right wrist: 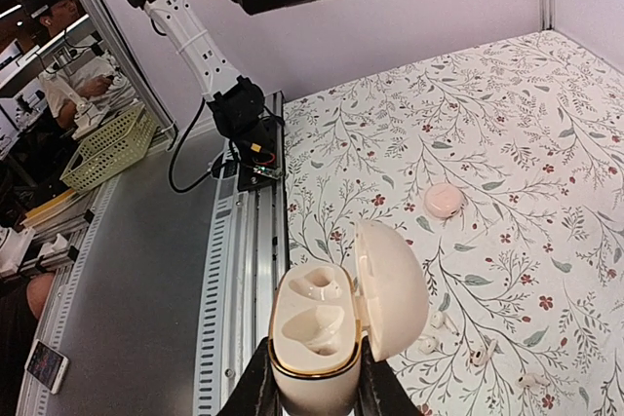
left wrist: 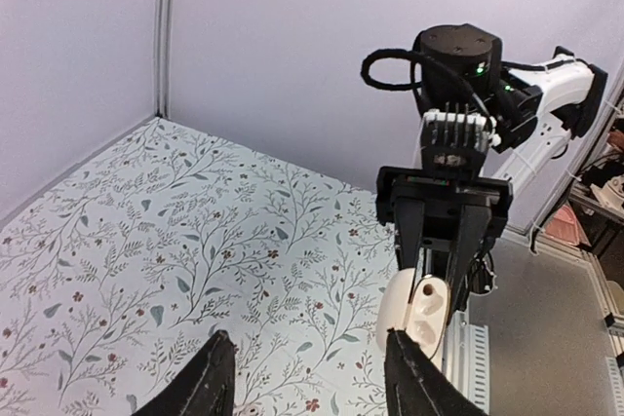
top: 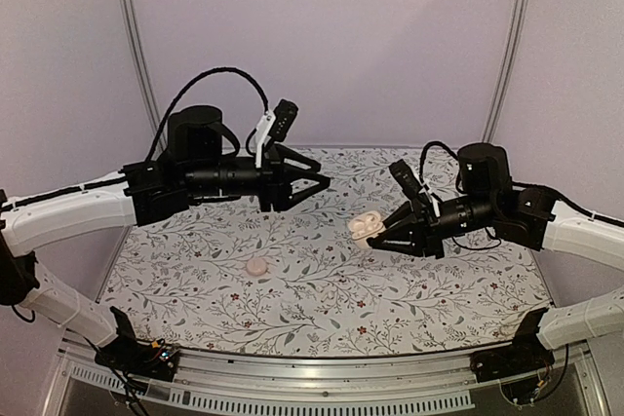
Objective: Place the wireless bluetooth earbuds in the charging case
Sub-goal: Open the charging case, then pick up the left earbud from the center of the board.
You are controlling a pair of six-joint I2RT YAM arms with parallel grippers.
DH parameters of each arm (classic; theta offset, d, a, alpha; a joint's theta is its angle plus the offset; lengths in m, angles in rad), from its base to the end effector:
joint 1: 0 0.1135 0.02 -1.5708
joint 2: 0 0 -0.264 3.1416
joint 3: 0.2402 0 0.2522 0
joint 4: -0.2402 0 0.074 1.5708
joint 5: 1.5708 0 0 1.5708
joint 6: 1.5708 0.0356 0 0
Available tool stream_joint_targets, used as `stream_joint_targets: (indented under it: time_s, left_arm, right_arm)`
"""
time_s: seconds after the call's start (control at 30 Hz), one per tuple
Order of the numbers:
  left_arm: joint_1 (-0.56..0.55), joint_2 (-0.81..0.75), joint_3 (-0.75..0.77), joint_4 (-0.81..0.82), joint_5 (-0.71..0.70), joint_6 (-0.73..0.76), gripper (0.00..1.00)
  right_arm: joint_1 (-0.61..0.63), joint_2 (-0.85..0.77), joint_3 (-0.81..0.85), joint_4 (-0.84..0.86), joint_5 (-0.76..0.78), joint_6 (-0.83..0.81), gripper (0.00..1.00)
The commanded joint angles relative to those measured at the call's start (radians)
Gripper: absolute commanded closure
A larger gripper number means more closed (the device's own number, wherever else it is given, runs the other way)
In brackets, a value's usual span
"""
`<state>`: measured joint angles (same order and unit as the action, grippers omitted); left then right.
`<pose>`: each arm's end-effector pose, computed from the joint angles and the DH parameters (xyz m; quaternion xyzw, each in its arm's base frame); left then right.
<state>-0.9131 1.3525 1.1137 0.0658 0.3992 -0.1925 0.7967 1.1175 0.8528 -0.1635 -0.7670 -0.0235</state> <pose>0.1848 -0.2619 0.3532 0.3839 0.6572 -0.4603 0.4570 0.1551 0.1940 0.3033 -0.4966 0.6347 0.4806 0.3458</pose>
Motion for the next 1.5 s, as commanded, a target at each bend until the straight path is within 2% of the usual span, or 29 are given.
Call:
stream_joint_targets:
  time_s: [0.0, 0.23, 0.43, 0.57, 0.7, 0.9, 1.13, 1.47]
  left_arm:
    - [0.057, -0.029, -0.108, -0.129, -0.087, -0.038, 0.49]
    - [0.031, 0.042, -0.208, -0.288, -0.145, -0.066, 0.51]
    - [-0.065, 0.099, -0.296, -0.206, -0.193, -0.152, 0.54]
    - [-0.099, 0.183, -0.289, -0.172, -0.222, -0.173, 0.57]
    - [-0.137, 0.271, -0.226, -0.196, -0.245, -0.125, 0.60]
    - [-0.188, 0.449, 0.019, -0.461, -0.318, 0.002, 0.62]
    - [-0.208, 0.593, 0.203, -0.623, -0.320, 0.067, 0.62]
    - [-0.220, 0.674, 0.299, -0.685, -0.356, 0.100, 0.63]
  right_arm:
    - [-0.033, -0.047, -0.056, 0.105, 0.020, 0.064, 0.87]
    - [-0.083, -0.118, -0.122, 0.130, 0.026, 0.101, 0.86]
    - [-0.088, -0.162, -0.144, 0.132, 0.046, 0.114, 0.86]
    - [-0.088, -0.171, -0.138, 0.124, 0.046, 0.114, 0.85]
    - [-0.088, -0.170, -0.123, 0.092, 0.046, 0.104, 0.85]
    - [-0.088, -0.185, -0.112, 0.060, 0.051, 0.095, 0.84]
    - [-0.088, -0.203, -0.115, 0.053, 0.055, 0.096, 0.84]
    - [-0.088, -0.203, -0.118, 0.055, 0.043, 0.098, 0.84]
